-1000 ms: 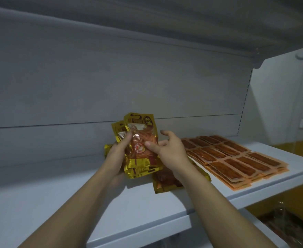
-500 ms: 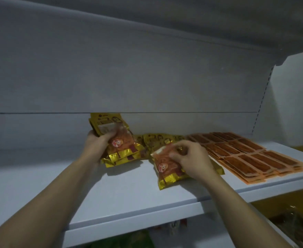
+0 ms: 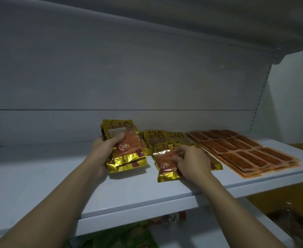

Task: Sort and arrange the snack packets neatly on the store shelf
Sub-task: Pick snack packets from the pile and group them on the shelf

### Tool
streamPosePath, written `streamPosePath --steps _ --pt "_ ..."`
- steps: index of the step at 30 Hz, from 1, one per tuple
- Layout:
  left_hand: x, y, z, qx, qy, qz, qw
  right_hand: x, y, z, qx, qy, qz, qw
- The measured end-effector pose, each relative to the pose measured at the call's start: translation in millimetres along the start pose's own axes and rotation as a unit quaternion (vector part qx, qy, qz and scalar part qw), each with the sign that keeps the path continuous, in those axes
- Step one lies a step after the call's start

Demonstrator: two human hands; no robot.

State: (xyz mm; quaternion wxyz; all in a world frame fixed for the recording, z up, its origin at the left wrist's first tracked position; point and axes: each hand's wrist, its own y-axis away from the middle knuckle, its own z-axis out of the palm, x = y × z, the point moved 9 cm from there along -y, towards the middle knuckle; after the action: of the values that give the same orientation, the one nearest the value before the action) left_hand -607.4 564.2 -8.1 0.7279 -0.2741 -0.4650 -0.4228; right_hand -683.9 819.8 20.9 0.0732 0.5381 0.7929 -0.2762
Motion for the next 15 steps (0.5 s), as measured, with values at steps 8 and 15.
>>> streamPosePath --steps 8,15 --pt "4 13 12 -0.025 -0.038 0.011 0.999 -29 15 -24 0.103 -0.051 -0.062 0.991" --pt "17 34 36 -0.047 -0.124 0.044 0.990 -85 0 1 -0.048 -0.350 -0.024 0.935"
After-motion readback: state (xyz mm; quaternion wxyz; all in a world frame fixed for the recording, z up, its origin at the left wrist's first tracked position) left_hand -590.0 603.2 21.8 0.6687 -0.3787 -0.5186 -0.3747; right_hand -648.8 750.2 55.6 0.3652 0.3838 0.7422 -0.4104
